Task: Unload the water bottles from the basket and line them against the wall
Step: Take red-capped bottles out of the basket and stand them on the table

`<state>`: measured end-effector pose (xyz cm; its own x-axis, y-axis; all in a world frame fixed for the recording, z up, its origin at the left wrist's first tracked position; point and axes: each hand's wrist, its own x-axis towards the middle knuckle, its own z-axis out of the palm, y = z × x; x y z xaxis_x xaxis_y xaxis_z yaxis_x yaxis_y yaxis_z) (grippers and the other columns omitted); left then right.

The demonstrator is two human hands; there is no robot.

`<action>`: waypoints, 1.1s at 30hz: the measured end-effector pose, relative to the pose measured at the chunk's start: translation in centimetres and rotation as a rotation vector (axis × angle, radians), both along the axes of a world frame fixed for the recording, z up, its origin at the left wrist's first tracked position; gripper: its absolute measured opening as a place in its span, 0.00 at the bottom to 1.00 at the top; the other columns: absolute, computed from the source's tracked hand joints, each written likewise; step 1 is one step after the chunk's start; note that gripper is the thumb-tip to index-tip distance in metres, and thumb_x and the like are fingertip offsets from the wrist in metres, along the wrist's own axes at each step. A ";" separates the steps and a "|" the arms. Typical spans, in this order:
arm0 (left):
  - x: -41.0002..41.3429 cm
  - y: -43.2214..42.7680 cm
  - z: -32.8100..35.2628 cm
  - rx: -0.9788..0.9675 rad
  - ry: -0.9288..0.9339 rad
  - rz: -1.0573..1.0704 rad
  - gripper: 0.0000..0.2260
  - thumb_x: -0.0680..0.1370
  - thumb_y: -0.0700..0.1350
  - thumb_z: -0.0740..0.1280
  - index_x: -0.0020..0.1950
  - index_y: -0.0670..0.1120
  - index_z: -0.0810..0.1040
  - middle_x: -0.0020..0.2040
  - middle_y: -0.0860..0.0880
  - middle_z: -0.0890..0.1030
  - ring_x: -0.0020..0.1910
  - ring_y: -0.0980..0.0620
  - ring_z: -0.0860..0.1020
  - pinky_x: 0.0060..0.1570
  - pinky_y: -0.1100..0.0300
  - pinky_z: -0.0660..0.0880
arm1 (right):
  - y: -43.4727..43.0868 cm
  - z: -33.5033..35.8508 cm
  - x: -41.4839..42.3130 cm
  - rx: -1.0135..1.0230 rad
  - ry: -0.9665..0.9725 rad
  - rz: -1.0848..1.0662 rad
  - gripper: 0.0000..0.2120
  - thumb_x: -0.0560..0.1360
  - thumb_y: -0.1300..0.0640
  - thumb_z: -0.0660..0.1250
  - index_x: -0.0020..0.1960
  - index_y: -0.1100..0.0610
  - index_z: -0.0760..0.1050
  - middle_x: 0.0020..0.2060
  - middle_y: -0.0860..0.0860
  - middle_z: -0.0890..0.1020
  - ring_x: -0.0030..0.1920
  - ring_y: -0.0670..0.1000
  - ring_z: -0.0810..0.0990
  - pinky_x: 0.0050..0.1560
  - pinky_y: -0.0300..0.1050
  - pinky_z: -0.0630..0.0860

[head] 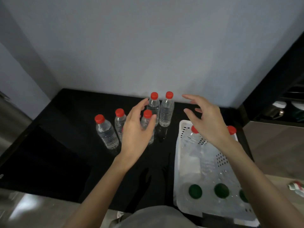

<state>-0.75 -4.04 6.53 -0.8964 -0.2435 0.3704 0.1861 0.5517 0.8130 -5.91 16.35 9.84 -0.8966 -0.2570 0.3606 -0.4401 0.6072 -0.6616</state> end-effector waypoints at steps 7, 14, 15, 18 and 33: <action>-1.2 7.8 -2.6 0.013 -0.188 -0.245 0.32 0.75 0.50 0.72 0.76 0.50 0.63 0.74 0.51 0.67 0.72 0.56 0.67 0.69 0.52 0.70 | 7.6 -2.5 1.7 0.152 -0.095 -0.189 0.22 0.77 0.58 0.67 0.69 0.50 0.70 0.69 0.48 0.72 0.70 0.50 0.69 0.69 0.51 0.70; -4.5 13.4 -6.8 -0.036 -0.406 -0.285 0.37 0.72 0.48 0.76 0.76 0.49 0.61 0.74 0.48 0.66 0.74 0.50 0.64 0.72 0.54 0.62 | 11.6 -6.0 0.8 0.297 -0.397 -0.277 0.31 0.75 0.59 0.71 0.74 0.52 0.63 0.75 0.53 0.61 0.74 0.58 0.58 0.71 0.55 0.64; -4.8 13.7 -7.4 -0.054 -0.414 -0.268 0.37 0.71 0.48 0.76 0.75 0.48 0.62 0.73 0.48 0.67 0.73 0.50 0.64 0.72 0.53 0.63 | 11.8 -6.5 0.6 0.304 -0.413 -0.280 0.31 0.74 0.59 0.71 0.73 0.53 0.63 0.74 0.53 0.62 0.74 0.58 0.59 0.70 0.54 0.65; -5.4 13.9 -9.0 -0.165 -0.375 -0.222 0.32 0.69 0.47 0.77 0.70 0.46 0.68 0.67 0.48 0.71 0.69 0.50 0.68 0.71 0.54 0.65 | 12.1 -7.8 0.1 0.272 -0.405 -0.283 0.30 0.73 0.62 0.72 0.71 0.54 0.66 0.70 0.54 0.67 0.69 0.55 0.67 0.67 0.50 0.70; -6.8 13.5 -9.9 -0.640 -0.319 -0.352 0.32 0.65 0.63 0.73 0.66 0.53 0.71 0.58 0.54 0.81 0.63 0.54 0.74 0.73 0.54 0.48 | 13.9 -11.0 -2.1 0.137 -0.430 -0.115 0.29 0.64 0.62 0.79 0.60 0.54 0.69 0.50 0.48 0.78 0.51 0.47 0.78 0.46 0.29 0.68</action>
<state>-7.56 9.48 -3.37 -0.9675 0.2470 0.0550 0.2479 0.8816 0.4017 -8.05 30.25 -1.17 -0.9827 -0.1669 -0.0800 -0.0687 0.7303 -0.6797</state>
